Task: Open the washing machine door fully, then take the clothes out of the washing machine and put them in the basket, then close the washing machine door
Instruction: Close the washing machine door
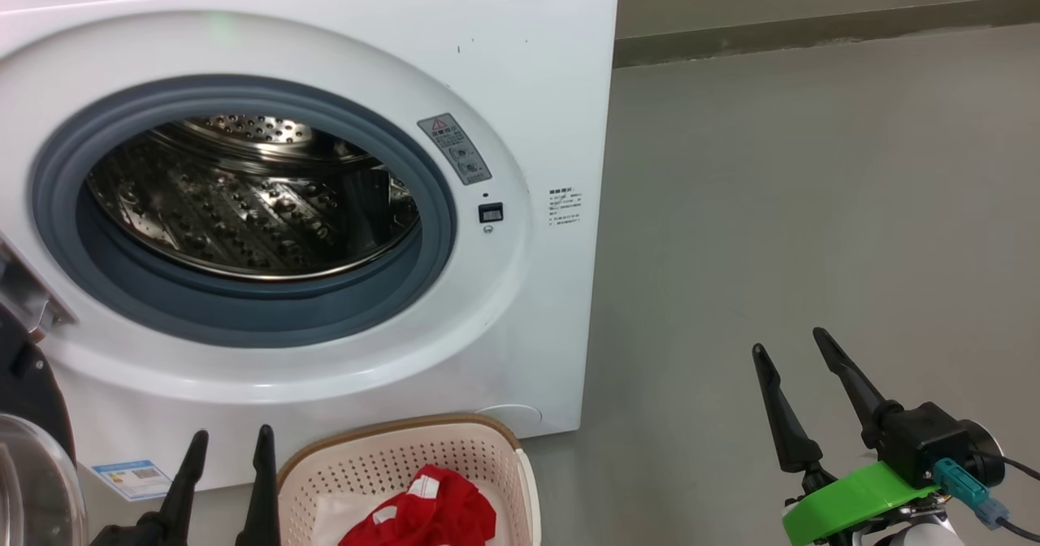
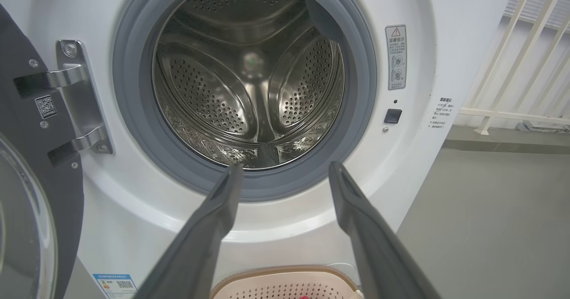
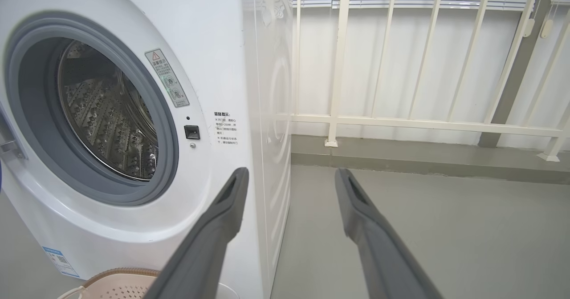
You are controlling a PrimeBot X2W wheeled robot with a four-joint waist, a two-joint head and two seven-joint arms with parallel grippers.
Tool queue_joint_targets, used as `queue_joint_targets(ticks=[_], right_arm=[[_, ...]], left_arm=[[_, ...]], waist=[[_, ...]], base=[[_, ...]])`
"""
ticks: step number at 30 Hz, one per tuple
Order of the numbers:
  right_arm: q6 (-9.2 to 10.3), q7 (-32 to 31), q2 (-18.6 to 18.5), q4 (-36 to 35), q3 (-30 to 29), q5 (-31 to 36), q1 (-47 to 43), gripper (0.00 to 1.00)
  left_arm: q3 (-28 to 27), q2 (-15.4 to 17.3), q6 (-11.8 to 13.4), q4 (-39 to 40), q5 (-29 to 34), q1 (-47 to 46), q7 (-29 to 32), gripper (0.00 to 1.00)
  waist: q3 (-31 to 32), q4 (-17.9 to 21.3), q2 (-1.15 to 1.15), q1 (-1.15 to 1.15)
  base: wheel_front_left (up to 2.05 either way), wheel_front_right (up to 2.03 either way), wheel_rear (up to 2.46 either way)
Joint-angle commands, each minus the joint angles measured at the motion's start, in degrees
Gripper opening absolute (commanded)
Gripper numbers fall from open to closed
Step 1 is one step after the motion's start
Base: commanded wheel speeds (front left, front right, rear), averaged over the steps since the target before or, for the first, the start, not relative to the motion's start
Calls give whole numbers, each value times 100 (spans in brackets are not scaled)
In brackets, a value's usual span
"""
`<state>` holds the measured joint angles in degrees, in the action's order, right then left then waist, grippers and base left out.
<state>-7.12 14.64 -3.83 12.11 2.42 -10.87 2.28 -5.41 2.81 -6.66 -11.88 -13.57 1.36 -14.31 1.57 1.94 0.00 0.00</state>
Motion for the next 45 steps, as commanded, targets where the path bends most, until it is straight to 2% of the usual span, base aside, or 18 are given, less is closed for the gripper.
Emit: queue_joint_targets(ticks=[1, 21, 38, 45], right_arm=[[-36, 36, -58, -160, 104, 43, 66, 100], [-36, 36, -41, -178, 85, 32, 104, 100], [-36, 36, -58, -168, 98, 43, 95, 100], [-36, 36, -74, -189, 132, 53, 67, 100]], left_arm=[[-204, 56, -32, 164, 104, -94, -69, 100], [-204, 50, -69, 223, 83, -141, -69, 100], [-230, 39, -77, 223, 119, -116, -69, 100], [-181, 29, -78, 242, 92, -137, -69, 100]], waist=[[-6, 3, 0, 0], [-91, -42, 0, 0], [-65, -111, 0, 0], [-56, -353, 0, 0]], base=[[-85, 85, 0], [-150, 150, 0], [-11, 11, 0], [0, 0, 0]])
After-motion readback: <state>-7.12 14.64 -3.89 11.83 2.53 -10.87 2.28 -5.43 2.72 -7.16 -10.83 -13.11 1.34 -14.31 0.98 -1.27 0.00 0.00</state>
